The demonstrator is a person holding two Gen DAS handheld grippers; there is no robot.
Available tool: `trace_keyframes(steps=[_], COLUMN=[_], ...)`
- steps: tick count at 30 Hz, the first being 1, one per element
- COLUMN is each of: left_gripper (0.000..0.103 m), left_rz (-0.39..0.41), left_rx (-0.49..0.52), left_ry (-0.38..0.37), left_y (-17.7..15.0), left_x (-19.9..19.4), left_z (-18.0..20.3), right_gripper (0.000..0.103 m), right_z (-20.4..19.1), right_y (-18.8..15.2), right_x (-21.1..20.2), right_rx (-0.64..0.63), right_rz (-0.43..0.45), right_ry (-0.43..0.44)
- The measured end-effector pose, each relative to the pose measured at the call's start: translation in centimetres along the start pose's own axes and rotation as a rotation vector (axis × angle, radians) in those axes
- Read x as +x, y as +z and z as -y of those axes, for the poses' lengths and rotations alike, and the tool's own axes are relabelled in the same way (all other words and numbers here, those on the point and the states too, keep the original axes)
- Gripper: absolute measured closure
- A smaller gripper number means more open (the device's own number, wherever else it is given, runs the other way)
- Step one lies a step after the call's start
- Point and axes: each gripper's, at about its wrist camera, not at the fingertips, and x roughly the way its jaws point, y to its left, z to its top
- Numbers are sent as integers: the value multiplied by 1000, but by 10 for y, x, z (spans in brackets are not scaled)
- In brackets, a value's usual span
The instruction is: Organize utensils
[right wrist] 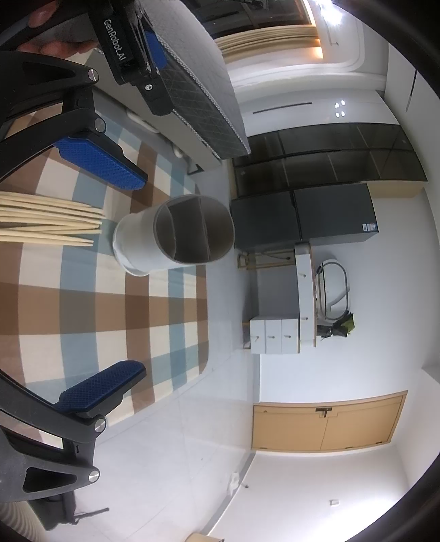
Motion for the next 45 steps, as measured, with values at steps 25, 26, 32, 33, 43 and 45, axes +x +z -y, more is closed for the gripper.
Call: trace_keyframes(steps=[25,26,32,33,43,45], left_gripper=[1,1,1,1,1,1], left_rz=[-11,-9,-13,-13,-27,-25], left_rx=[0,-2,-3,-3,1,1], left_ry=[18,16,22,23,29,29], left_y=[2,2,3,3,3,3], left_x=[-2,-2,-1,-1,1,1], left_z=[0,0,-2,-1,-2,-2], right_gripper=[1,1,1,1,1,1], right_z=[-2,-2,-2,-2,-4,-4], right_y=[0,0,-1,-1,-1,-1], right_x=[0,0,0,-1,-2,-2], right_rx=[-1,-1,1,0,-14,-11], right_rz=[11,11,14,14,16,14], right_ry=[13,15,15,14,29,32])
